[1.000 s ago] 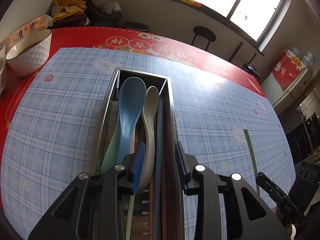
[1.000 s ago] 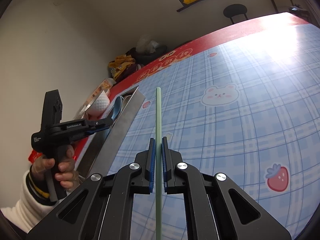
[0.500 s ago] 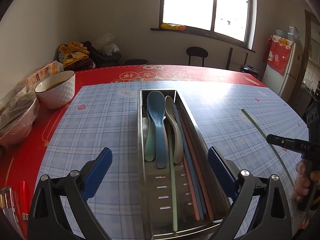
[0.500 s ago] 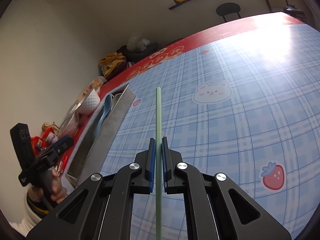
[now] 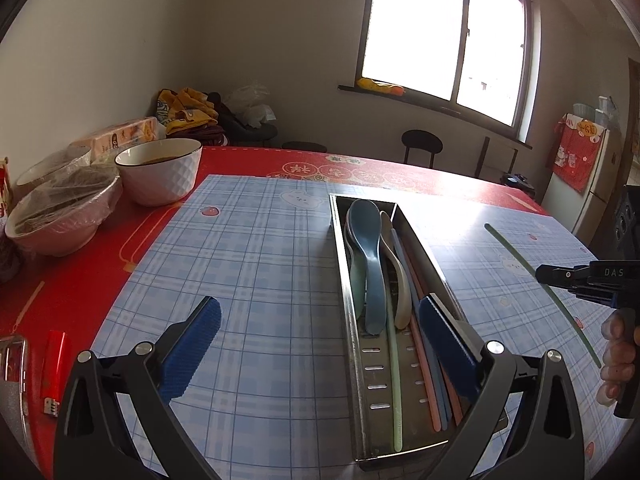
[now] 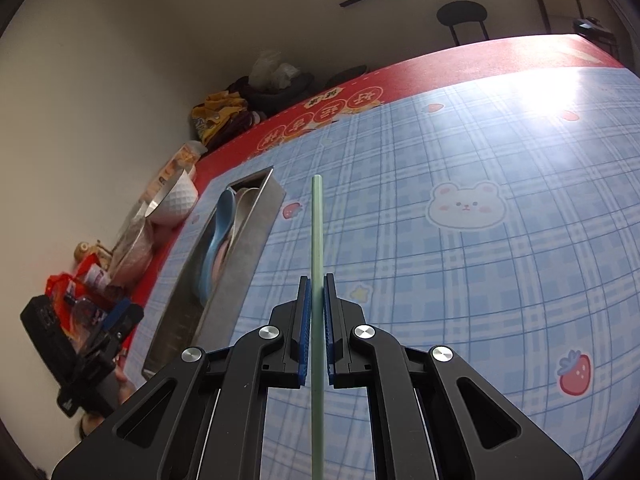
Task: Organize utensils
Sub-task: 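Lower the blue chopstick into the steel basket and open the left gripper while the right holds the green chopstick, then lower the green chopstick into the steel basket and open the right gripper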
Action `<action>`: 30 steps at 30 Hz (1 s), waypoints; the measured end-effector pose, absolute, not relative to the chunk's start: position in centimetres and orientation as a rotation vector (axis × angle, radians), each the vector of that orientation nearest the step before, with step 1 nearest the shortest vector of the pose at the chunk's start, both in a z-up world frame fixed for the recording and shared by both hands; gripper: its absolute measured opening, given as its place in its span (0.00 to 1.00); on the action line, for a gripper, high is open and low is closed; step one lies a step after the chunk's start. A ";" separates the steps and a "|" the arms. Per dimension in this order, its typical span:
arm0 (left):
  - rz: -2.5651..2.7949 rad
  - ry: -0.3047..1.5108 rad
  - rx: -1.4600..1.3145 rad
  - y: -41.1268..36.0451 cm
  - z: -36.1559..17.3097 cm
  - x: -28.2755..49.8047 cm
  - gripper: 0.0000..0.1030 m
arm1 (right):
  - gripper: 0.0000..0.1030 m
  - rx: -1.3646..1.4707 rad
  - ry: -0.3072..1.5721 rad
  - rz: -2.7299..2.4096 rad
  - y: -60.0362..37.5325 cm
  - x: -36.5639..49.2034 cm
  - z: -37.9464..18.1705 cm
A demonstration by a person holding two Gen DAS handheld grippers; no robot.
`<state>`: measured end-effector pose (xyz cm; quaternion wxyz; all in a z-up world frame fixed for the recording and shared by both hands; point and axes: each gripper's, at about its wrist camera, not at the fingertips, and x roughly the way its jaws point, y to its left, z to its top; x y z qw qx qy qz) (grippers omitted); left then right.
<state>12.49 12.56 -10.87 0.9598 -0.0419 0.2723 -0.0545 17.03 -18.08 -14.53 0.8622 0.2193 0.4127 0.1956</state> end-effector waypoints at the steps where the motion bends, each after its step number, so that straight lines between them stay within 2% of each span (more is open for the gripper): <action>1: -0.110 0.552 -0.085 12.5 -10.8 12.5 0.94 | 0.06 0.479 0.881 0.414 -17.4 17.5 -14.5; 13: -0.128 0.549 -0.141 13.5 -10.9 12.5 0.94 | 0.06 0.639 0.965 0.395 -9.0 21.6 -14.6; 30: -0.138 0.584 -0.190 14.3 -11.4 12.9 0.94 | 0.07 0.704 1.035 0.327 -7.3 23.0 -16.4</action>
